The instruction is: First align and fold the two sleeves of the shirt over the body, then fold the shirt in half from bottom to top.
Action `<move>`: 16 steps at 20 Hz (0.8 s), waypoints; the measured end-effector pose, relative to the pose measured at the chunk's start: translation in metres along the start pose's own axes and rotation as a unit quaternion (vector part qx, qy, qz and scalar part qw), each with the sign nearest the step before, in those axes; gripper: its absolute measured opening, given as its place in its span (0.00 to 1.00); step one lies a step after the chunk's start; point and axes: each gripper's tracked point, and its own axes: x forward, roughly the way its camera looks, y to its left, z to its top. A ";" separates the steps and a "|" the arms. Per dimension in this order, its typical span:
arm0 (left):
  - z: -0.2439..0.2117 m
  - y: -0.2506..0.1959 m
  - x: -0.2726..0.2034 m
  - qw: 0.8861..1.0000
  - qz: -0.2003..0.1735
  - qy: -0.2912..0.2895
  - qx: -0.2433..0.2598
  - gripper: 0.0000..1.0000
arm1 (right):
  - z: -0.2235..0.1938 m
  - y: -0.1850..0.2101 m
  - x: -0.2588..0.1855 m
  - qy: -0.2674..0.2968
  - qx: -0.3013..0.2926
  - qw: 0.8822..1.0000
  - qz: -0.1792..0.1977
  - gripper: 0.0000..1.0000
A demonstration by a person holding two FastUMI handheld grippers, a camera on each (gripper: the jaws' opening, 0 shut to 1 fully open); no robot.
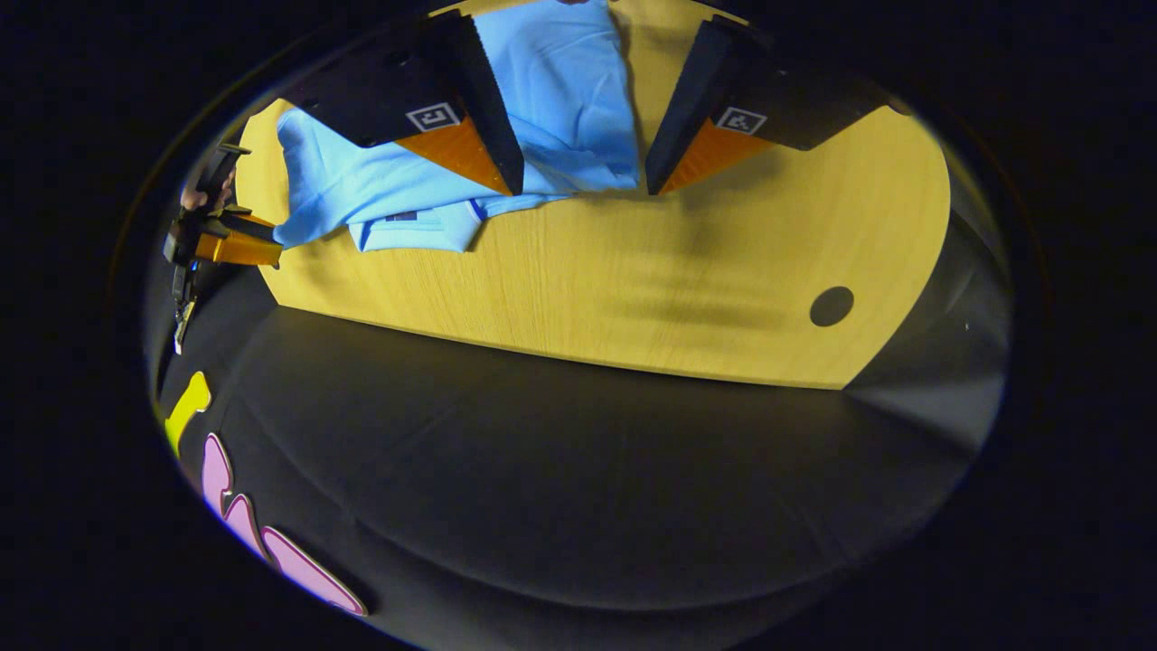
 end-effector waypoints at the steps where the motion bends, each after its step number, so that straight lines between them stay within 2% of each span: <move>1: 0.003 0.004 -0.008 1.000 0.004 -0.005 0.002 0.89 | 0.002 -0.001 -0.004 -0.002 -0.006 1.000 -0.002 0.80; 2: 0.009 0.009 -0.015 1.000 0.009 -0.012 0.004 0.95 | 0.005 -0.001 -0.011 -0.005 -0.014 1.000 -0.003 0.86; 3: 0.014 0.014 -0.025 1.000 0.013 -0.020 0.004 0.97 | 0.006 -0.001 -0.017 -0.006 -0.023 1.000 -0.005 0.96; 6: 0.036 0.022 -0.064 0.998 0.014 -0.063 0.000 0.97 | 0.015 0.007 -0.046 -0.025 -0.068 0.997 -0.008 0.96; 7: 0.041 0.022 -0.079 0.997 0.011 -0.078 0.001 0.97 | 0.017 0.013 -0.056 -0.032 -0.085 0.996 -0.008 0.88; 8: 0.046 0.019 -0.096 0.996 0.004 -0.091 0.000 0.97 | 0.019 0.022 -0.069 -0.038 -0.101 0.994 -0.004 0.97; 16: 0.056 -0.036 -0.262 0.976 -0.084 -0.199 0.002 0.96 | 0.017 0.120 -0.204 -0.122 -0.195 0.972 0.043 0.98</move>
